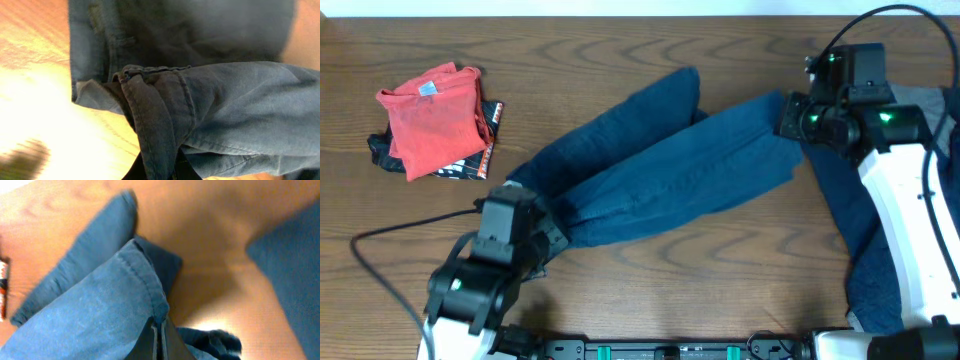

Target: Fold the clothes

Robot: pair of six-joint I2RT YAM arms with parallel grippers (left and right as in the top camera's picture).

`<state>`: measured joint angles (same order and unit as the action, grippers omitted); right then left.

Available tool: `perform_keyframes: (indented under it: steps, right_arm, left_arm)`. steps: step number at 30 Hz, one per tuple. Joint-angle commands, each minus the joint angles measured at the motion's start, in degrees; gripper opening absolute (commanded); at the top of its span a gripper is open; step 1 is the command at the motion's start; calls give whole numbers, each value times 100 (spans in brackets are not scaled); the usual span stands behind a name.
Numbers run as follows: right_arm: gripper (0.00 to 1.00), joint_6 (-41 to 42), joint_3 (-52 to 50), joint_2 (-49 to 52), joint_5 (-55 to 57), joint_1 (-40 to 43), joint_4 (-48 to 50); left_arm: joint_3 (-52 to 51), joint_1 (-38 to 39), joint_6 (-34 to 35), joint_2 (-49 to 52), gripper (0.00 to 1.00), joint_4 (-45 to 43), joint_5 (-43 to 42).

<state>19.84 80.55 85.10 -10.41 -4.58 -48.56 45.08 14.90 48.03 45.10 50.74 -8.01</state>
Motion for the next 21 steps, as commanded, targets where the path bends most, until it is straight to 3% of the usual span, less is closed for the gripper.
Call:
perform_keyframes:
  steps: [1,8,15,21]
  right_arm:
    - [1,-308,46,-227,245,46,529]
    - [1,-319,46,175,118,-378,1502]
    - [1,-315,46,1163,116,-719,2479]
    - [1,-295,46,2052,31,-960,3274]
  left_arm:
    - [17,-20,13,-337,6,-4,295]
    - [15,-20,13,-96,6,-348,1266]
    - [15,-37,15,988,6,-1071,2229]
    - [15,-334,13,2079,6,-1878,2339]
